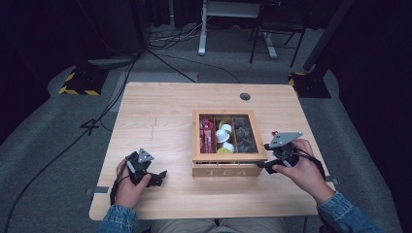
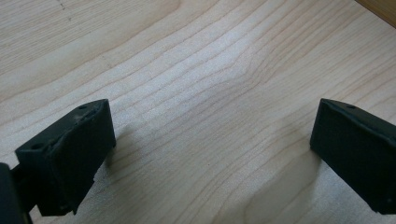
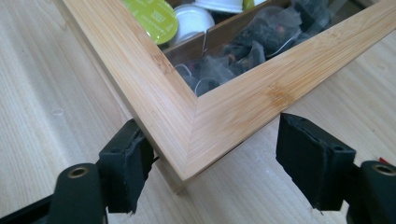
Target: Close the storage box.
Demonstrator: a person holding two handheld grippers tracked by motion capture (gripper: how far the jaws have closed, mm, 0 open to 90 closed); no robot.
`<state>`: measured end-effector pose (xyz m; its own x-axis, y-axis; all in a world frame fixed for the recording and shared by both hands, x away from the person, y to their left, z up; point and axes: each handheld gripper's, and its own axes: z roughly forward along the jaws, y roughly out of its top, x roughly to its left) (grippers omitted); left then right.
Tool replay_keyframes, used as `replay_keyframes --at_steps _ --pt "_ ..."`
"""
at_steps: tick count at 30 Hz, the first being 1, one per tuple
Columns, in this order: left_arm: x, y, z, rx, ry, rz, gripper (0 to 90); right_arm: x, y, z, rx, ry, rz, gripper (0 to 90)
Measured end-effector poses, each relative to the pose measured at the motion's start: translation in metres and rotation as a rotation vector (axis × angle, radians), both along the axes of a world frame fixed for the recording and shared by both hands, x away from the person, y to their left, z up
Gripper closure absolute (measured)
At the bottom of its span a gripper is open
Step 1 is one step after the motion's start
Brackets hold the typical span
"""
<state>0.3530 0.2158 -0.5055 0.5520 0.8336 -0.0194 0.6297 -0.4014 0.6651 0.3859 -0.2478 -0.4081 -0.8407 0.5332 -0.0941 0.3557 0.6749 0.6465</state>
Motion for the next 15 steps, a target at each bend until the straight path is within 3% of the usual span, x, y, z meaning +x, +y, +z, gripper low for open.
replay_keyframes --at_steps 9,15 --pt "0.0000 0.0000 0.0000 -0.001 0.000 0.000 0.4 -0.0011 0.0011 -0.0053 -0.029 0.065 0.012 28.8" --pt "0.0000 0.0000 -0.0001 -0.001 0.000 0.000 0.4 -0.0010 0.0013 -0.0092 -0.037 0.082 0.008 30.9"
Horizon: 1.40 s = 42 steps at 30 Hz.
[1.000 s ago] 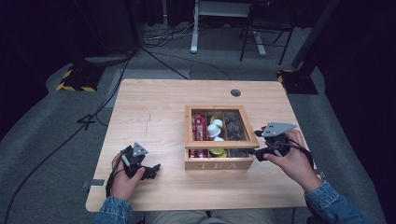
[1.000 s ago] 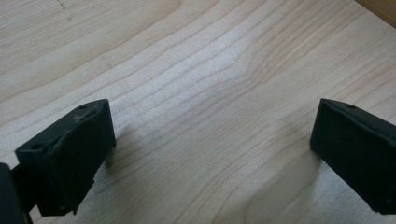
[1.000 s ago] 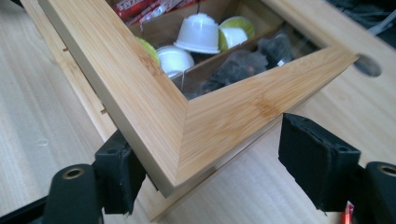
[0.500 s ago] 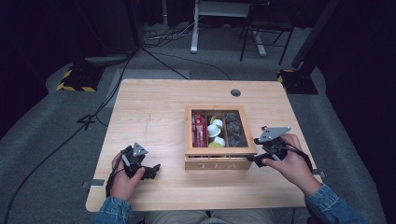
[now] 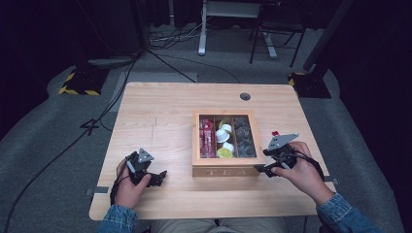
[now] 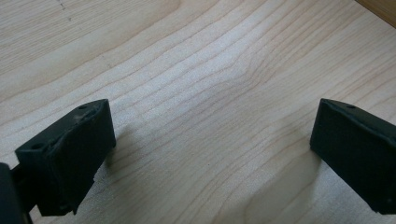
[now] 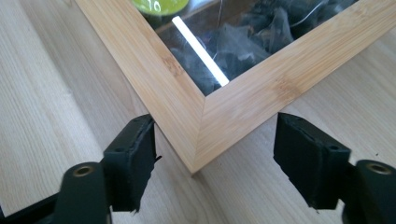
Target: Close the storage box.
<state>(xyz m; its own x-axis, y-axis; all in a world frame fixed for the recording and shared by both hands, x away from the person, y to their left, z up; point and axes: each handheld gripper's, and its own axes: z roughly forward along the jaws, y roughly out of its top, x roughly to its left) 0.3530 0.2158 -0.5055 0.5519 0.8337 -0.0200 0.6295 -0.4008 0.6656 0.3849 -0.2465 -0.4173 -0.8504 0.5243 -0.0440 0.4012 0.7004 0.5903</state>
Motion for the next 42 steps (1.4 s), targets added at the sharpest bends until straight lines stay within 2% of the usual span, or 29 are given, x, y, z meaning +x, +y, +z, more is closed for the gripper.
replay_keyframes --at_steps 1,3,11,16,24,28,34,38,42 --pt "0.000 0.000 0.000 0.000 -0.002 0.001 0.4 0.000 0.000 -0.001 -0.006 0.014 0.002 30.8" --pt "0.000 0.000 0.000 0.000 -0.001 0.000 0.4 0.000 -0.001 -0.002 0.015 0.027 -0.010 30.2" --pt "0.000 0.000 0.000 0.000 -0.002 0.001 0.4 -0.002 -0.005 0.005 0.060 0.011 -0.015 29.4" --pt "0.000 0.000 0.000 0.000 -0.001 0.000 0.3 -0.003 -0.016 0.020 0.119 -0.031 -0.048 27.9" --pt "-0.001 0.000 0.000 0.002 -0.003 -0.007 0.4 0.001 -0.047 0.032 0.195 -0.106 -0.157 26.7" --pt "-0.001 0.000 0.000 0.001 -0.002 -0.009 0.2 0.001 -0.064 0.034 0.195 -0.127 -0.199 26.4" --pt "0.000 0.001 0.000 0.001 0.001 -0.014 0.1 0.000 -0.086 0.031 0.195 -0.132 -0.270 25.3" --pt "0.000 0.001 0.000 0.001 0.001 -0.014 0.1 0.000 -0.101 0.025 0.191 -0.133 -0.317 24.2" --pt "0.001 0.001 0.000 0.000 0.001 -0.014 0.1 0.001 -0.112 0.016 0.164 -0.128 -0.357 23.4"
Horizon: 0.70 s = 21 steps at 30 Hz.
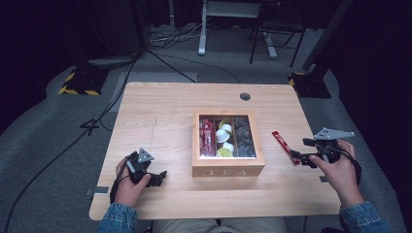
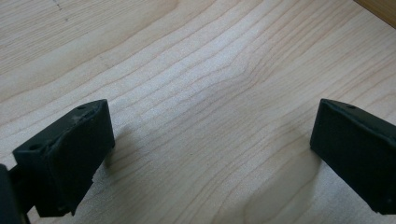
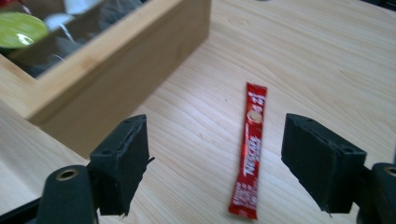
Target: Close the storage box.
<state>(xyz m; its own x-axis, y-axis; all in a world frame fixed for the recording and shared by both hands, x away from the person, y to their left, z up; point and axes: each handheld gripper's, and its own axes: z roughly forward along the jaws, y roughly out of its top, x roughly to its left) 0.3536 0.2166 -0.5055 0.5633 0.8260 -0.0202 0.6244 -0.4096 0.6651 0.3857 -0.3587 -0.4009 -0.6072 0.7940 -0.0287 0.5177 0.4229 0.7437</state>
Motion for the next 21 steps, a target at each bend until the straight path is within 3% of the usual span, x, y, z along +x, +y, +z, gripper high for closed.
replay_keyframes --at_steps 10,21 --pt "0.000 0.000 0.000 -0.001 0.000 0.000 0.1 0.002 -0.020 -0.034 -0.021 0.046 -0.076 19.9" --pt "0.000 0.000 0.000 -0.001 0.000 0.001 0.1 -0.003 -0.032 -0.070 -0.012 0.073 -0.105 19.9"
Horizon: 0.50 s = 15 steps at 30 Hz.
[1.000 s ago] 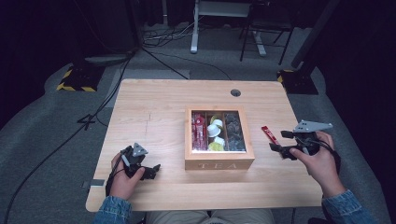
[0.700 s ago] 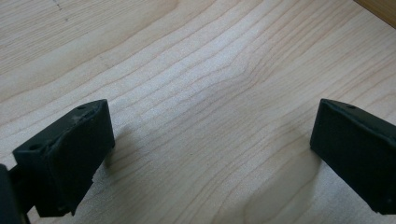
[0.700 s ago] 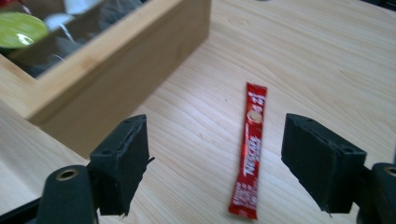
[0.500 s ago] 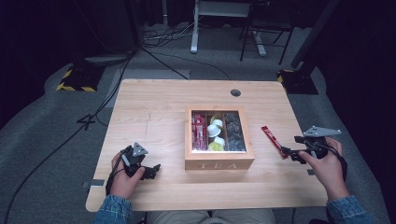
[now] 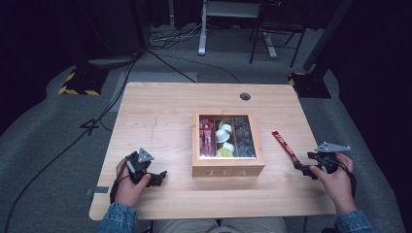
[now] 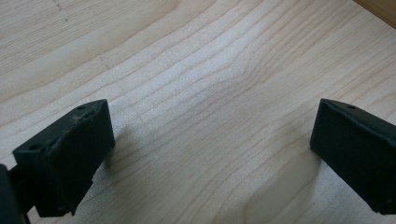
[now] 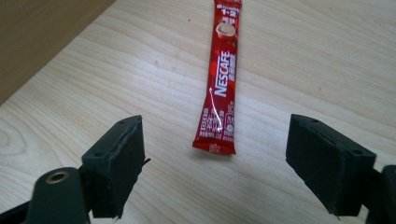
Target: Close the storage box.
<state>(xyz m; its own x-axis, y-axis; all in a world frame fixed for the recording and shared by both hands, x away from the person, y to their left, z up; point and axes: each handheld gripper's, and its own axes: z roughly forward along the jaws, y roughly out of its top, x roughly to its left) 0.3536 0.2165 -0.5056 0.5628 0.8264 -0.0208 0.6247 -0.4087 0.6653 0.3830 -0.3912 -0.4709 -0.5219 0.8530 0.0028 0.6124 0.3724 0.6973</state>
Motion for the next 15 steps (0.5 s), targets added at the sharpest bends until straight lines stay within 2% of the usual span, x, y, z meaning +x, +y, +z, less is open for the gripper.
replay_keyframes --at_steps 7,11,15 --pt "0.000 0.000 0.000 0.000 0.000 0.000 0.0 -0.005 -0.001 -0.018 -0.008 -0.019 0.005 19.7" --pt "0.000 0.000 0.000 0.001 0.000 0.000 0.1 -0.008 -0.003 -0.027 -0.010 -0.012 0.005 17.4" --pt "0.000 0.000 0.000 0.001 0.000 0.000 0.1 -0.010 -0.006 -0.031 0.022 -0.038 -0.011 14.6"
